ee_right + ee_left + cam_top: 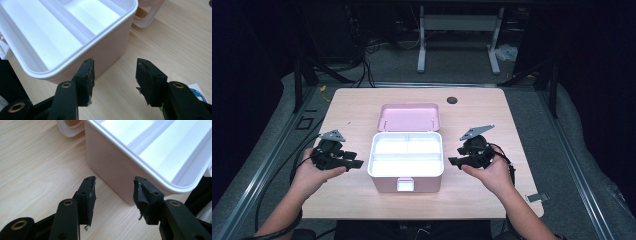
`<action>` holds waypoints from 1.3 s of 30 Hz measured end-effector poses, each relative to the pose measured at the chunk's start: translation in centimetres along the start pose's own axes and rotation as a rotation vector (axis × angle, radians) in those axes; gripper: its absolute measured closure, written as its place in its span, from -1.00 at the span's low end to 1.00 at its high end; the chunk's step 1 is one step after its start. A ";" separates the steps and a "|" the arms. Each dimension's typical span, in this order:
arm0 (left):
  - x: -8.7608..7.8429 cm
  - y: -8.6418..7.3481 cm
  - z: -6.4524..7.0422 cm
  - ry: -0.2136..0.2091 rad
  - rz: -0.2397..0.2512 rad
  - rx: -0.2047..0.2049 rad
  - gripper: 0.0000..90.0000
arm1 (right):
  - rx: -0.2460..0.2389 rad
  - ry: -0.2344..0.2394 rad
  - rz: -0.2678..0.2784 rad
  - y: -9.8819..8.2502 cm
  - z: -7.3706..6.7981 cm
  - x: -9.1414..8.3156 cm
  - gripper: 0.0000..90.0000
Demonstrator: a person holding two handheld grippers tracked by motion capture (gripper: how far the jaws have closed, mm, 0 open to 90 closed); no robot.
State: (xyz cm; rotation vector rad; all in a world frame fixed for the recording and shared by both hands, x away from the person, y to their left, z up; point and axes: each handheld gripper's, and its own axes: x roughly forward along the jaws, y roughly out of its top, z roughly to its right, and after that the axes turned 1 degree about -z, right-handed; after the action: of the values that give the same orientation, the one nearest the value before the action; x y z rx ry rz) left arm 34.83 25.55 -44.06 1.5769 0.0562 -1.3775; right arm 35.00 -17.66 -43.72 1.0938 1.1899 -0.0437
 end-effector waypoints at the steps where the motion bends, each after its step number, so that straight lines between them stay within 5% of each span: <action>1: -0.1 0.2 0.1 -0.001 0.001 0.003 0.16 | 0.000 0.000 0.000 0.0 0.0 0.0 0.09; 18: -1.0 2.8 0.7 -0.009 -0.055 0.083 0.34 | -0.035 0.009 -0.013 2.5 -0.2 -0.7 0.16; 28: -0.3 5.3 2.0 -0.008 -0.086 0.185 0.40 | -0.052 0.014 -0.005 3.5 -0.6 -0.5 0.17; 39: 2.1 7.9 3.7 -0.006 -0.199 0.312 0.57 | -0.048 0.036 0.026 3.3 -0.6 -0.3 0.17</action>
State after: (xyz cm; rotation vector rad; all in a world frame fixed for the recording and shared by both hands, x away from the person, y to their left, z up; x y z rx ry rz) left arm 37.67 17.93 -40.17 1.8651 -0.0055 -1.6050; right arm 36.23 -15.63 -41.35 1.0718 1.2027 0.0247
